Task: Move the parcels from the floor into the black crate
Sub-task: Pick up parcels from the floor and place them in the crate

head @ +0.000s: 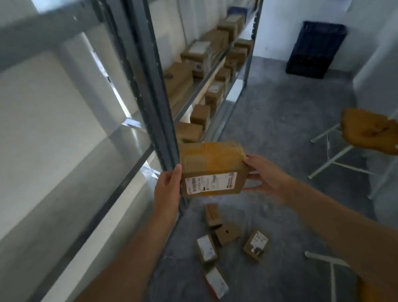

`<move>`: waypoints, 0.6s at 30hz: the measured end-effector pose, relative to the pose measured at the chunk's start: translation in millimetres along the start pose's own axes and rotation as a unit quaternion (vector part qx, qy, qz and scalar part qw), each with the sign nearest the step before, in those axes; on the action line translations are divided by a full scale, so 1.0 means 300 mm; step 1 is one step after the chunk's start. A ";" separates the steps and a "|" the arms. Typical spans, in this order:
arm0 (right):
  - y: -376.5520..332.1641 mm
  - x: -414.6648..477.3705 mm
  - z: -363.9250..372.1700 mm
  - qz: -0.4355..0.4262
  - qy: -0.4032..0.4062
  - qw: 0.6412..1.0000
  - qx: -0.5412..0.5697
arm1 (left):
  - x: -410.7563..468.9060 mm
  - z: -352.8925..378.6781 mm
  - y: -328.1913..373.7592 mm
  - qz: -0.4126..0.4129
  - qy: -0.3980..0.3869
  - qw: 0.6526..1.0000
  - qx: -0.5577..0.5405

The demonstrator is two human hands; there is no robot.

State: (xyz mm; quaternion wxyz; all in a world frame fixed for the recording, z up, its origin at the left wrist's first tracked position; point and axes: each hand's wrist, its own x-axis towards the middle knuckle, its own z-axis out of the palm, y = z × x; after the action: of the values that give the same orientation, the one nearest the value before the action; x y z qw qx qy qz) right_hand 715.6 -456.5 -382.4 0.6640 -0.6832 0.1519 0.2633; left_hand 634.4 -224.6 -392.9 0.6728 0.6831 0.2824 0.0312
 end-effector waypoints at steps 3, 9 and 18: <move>-0.079 -0.070 -0.007 -0.051 -0.052 0.997 -0.038 | -0.117 -0.032 0.088 0.042 0.017 0.999 0.000; -0.172 -0.188 -0.077 -0.060 -0.115 0.991 -0.042 | -0.373 0.005 0.139 0.076 0.072 0.994 0.000; -0.162 -0.306 -0.006 -0.019 -0.325 0.944 -0.054 | -0.681 -0.044 0.069 0.064 0.224 0.972 0.017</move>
State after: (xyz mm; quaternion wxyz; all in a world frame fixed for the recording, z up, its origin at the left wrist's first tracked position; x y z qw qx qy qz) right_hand 668.1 -467.7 -290.7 0.6444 -0.5979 -0.0993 0.4662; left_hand 464.6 -298.7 -303.4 0.5779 0.6864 0.3822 0.2212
